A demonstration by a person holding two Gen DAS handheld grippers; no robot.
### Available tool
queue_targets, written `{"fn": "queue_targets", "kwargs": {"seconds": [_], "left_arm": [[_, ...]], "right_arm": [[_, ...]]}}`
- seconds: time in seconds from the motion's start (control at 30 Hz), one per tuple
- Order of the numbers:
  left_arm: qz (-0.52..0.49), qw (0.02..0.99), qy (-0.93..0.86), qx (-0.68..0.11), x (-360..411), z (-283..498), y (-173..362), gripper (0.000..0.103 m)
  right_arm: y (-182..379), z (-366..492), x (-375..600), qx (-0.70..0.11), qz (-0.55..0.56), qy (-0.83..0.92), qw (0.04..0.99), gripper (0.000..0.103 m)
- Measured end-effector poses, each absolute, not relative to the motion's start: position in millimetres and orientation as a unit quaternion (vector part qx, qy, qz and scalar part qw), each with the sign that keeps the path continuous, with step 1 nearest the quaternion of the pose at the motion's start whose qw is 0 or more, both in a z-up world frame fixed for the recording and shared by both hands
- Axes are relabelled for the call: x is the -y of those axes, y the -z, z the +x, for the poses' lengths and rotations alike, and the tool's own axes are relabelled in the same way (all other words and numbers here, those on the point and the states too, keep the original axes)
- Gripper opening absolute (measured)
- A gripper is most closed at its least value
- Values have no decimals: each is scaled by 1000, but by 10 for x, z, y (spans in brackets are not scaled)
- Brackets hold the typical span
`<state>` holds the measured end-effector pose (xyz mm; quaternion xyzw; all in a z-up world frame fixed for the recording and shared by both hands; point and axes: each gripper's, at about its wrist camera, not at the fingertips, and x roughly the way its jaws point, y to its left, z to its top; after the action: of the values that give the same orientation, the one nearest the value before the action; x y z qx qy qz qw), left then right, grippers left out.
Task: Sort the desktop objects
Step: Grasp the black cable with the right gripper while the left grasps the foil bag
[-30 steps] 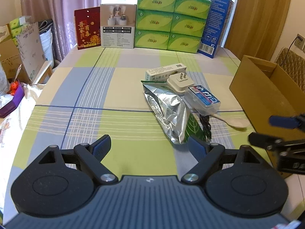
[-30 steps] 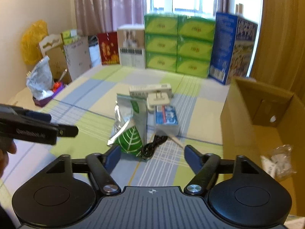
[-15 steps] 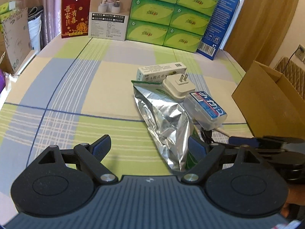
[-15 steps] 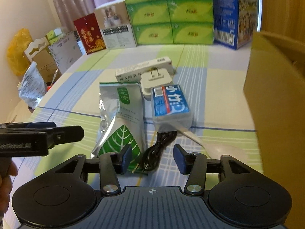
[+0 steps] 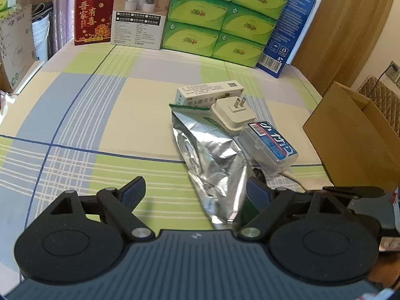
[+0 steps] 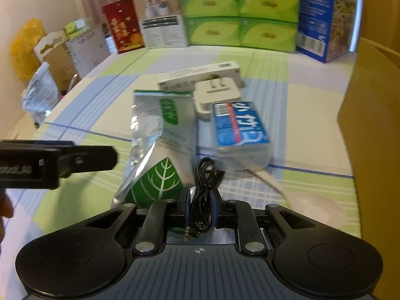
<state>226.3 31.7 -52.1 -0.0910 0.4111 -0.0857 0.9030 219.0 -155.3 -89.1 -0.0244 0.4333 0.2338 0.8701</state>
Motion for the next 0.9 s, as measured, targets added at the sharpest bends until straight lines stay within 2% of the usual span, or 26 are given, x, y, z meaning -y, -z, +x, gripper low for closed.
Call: {"fn": "queue_targets", "kwargs": {"seconds": [0.17, 0.47, 0.53, 0.57, 0.6, 0.63, 0.7, 0.9], "left_arm": [[-96, 897, 99, -420, -289, 2281, 570, 85], [-95, 877, 126, -453, -164, 2536, 797, 83], [-90, 877, 128, -455, -129, 2561, 811, 80], [-79, 877, 128, -457, -99, 2568, 821, 76], [-68, 876, 127, -460, -69, 2576, 838, 67], [-57, 876, 127, -461, -49, 2575, 856, 67], [-51, 877, 133, -458, -44, 2545, 853, 57], [-64, 865, 136, -479, -67, 2270, 768, 49]], "right_arm": [[877, 2107, 1467, -444, -22, -270, 854, 12], [842, 2058, 1562, -440, -61, -222, 868, 12], [844, 2048, 1552, -437, -66, -223, 869, 12], [848, 2042, 1540, -436, -70, -223, 869, 12], [851, 2040, 1532, -434, -74, -223, 870, 12], [854, 2035, 1524, -434, -76, -224, 870, 12], [856, 2028, 1533, -434, -75, -224, 869, 11], [829, 1860, 1612, -443, -63, -219, 867, 11]]}}
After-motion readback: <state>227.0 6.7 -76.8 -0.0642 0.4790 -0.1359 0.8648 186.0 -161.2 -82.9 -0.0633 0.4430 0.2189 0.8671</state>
